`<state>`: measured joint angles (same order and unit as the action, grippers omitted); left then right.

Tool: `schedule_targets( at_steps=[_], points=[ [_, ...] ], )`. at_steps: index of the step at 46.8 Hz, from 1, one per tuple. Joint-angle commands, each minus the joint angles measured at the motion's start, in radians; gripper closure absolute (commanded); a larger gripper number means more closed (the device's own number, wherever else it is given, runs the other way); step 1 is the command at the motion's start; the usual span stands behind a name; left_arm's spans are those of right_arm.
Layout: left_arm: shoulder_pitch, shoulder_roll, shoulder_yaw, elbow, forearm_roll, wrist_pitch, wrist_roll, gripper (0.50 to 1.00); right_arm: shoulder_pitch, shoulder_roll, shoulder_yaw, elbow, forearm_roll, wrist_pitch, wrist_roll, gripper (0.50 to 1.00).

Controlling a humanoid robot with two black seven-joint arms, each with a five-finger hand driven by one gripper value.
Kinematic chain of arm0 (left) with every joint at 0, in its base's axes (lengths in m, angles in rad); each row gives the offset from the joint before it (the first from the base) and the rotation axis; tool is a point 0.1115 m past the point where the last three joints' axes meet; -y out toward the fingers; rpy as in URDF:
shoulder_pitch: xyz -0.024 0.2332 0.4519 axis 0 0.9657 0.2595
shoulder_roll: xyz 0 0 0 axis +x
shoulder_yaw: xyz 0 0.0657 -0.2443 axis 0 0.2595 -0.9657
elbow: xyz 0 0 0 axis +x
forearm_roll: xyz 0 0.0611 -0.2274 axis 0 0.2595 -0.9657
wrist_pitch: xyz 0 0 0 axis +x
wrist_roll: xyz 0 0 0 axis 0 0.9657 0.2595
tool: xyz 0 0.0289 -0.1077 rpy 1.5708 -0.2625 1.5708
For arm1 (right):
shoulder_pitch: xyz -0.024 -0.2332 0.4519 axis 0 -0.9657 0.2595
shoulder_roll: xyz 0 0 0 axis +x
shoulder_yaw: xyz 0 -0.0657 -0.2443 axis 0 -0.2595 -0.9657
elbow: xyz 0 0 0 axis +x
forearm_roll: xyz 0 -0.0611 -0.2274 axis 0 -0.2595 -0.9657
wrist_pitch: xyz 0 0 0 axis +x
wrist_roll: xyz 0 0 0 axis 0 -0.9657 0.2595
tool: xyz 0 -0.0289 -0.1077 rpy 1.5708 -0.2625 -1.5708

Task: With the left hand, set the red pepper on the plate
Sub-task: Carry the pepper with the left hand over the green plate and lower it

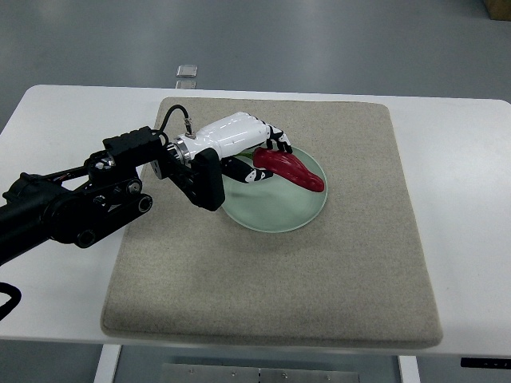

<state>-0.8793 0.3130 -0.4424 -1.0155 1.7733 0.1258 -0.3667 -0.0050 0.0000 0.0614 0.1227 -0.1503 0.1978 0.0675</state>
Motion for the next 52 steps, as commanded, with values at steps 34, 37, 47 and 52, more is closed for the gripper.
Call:
schedule_targets(
  at_steps=[34,37,47,52],
  points=[
    [0.01,0.0,0.021,0.015,0.067,0.003,-0.018,1.0,-0.001,0.0,0.0,0.0,0.0,0.0,0.0,0.568],
    [0.01,0.0,0.019,0.017,0.066,0.006,-0.02,1.0,0.0,0.0,0.0,0.0,0.0,0.0,0.0,0.568],
    [0.022,-0.003,0.016,0.023,0.055,0.044,-0.028,0.969,0.0,0.0,0.0,0.0,0.0,0.0,0.0,0.568],
    [0.023,-0.005,0.017,0.023,0.054,0.075,-0.028,0.823,0.0,0.0,0.0,0.0,0.0,0.0,0.0,0.568]
  ],
)
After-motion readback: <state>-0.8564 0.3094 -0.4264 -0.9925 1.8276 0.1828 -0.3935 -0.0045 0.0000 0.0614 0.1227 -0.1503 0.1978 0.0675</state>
